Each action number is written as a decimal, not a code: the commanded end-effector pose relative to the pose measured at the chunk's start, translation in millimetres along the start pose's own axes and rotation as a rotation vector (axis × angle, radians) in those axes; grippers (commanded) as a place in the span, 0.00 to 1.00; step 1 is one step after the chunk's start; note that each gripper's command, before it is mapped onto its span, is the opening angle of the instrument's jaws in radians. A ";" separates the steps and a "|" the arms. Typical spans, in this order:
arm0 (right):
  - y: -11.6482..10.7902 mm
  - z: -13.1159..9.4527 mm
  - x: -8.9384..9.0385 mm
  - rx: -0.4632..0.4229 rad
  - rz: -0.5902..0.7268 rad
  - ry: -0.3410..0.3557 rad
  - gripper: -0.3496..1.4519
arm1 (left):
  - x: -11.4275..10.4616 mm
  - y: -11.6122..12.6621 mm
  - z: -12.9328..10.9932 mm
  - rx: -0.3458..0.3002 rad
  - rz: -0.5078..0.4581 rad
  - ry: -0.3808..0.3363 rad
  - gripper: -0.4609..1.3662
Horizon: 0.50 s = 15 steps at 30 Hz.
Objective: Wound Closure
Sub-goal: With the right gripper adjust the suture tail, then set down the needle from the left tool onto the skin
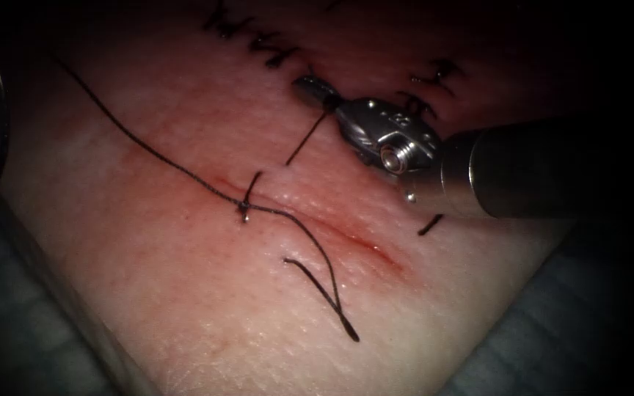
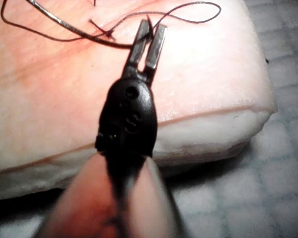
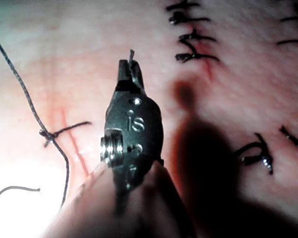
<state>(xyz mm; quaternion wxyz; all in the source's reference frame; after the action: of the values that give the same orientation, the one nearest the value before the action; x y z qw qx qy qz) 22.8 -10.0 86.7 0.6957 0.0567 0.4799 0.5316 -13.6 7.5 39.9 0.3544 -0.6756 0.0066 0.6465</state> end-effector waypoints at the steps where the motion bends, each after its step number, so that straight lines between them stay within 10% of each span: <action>1: 0.1 0.0 0.0 0.001 -0.001 -0.001 0.37 | 0.0 0.1 0.0 -0.012 -0.006 0.000 0.06; 3: 0.3 0.0 0.2 0.008 -0.018 -0.002 0.70 | -0.1 0.1 0.1 -0.016 -0.007 0.000 0.06; 5: 0.5 -0.3 0.4 0.014 -0.081 -0.002 0.82 | -0.1 0.2 0.1 -0.020 -0.007 0.000 0.06; 15: 2.4 -4.6 2.1 0.058 -0.115 -0.018 0.91 | -0.4 0.5 0.5 -0.044 -0.009 0.000 0.06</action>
<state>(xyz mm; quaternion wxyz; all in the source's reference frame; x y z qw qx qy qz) 17.1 -9.4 84.1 0.7279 0.0519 0.4892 0.4778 -14.5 7.1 40.0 0.3459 -0.6818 -0.0075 0.6446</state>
